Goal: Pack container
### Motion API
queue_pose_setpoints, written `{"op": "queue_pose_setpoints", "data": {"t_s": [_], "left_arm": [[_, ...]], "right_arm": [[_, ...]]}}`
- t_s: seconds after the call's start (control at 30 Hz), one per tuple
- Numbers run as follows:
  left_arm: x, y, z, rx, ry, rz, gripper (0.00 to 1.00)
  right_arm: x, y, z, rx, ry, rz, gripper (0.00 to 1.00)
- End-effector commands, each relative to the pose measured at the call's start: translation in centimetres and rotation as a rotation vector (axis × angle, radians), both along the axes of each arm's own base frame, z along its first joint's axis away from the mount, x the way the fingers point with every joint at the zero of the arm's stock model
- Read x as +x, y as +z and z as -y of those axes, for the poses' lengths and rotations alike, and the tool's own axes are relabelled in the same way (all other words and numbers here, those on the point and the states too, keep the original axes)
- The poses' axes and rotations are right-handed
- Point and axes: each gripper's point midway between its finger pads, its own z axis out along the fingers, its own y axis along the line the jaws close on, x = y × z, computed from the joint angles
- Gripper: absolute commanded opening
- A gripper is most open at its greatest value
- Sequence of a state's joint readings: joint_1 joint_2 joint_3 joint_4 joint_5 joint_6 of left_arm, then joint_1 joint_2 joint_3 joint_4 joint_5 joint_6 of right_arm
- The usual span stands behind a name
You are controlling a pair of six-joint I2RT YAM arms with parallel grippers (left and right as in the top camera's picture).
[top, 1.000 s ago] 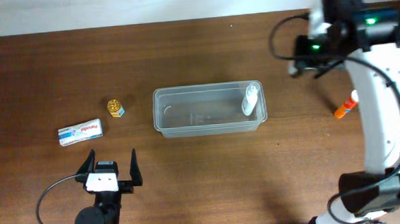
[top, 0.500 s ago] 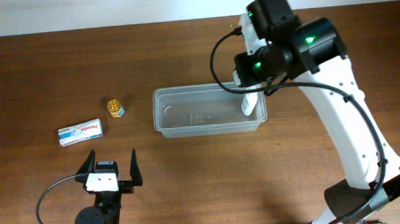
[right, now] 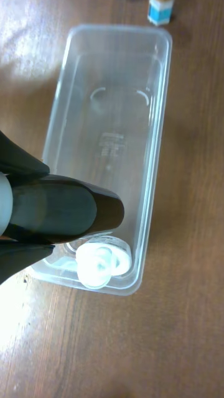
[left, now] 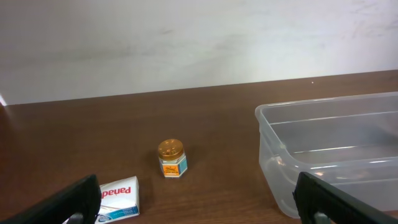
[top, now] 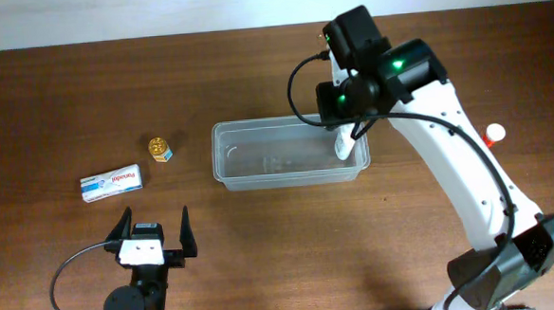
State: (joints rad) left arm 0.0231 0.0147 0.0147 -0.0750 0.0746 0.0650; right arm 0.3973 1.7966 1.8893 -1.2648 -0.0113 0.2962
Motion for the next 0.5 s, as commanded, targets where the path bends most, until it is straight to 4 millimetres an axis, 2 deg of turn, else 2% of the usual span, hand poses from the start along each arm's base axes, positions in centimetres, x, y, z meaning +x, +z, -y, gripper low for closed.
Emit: {"op": "queue_pose_setpoints", "data": {"t_s": [0.0,0.3,0.47], "left_arm": [[0.0,-0.1,-0.2,0.02,0.008,0.002,0.99],[0.0,-0.1,-0.2,0.02,0.008,0.002,0.99],[0.0,-0.1,-0.2,0.02,0.008,0.003,0.99]], "right_arm": [[0.6,-2.0,0.2,-0.022,-0.041,-0.023,0.15],[1.7,-6.3,-0.2,-0.059,-0.065,-0.106,0.15],[1.8,-8.1,-0.5,-0.081,-0.111,-0.141,0.15]]}}
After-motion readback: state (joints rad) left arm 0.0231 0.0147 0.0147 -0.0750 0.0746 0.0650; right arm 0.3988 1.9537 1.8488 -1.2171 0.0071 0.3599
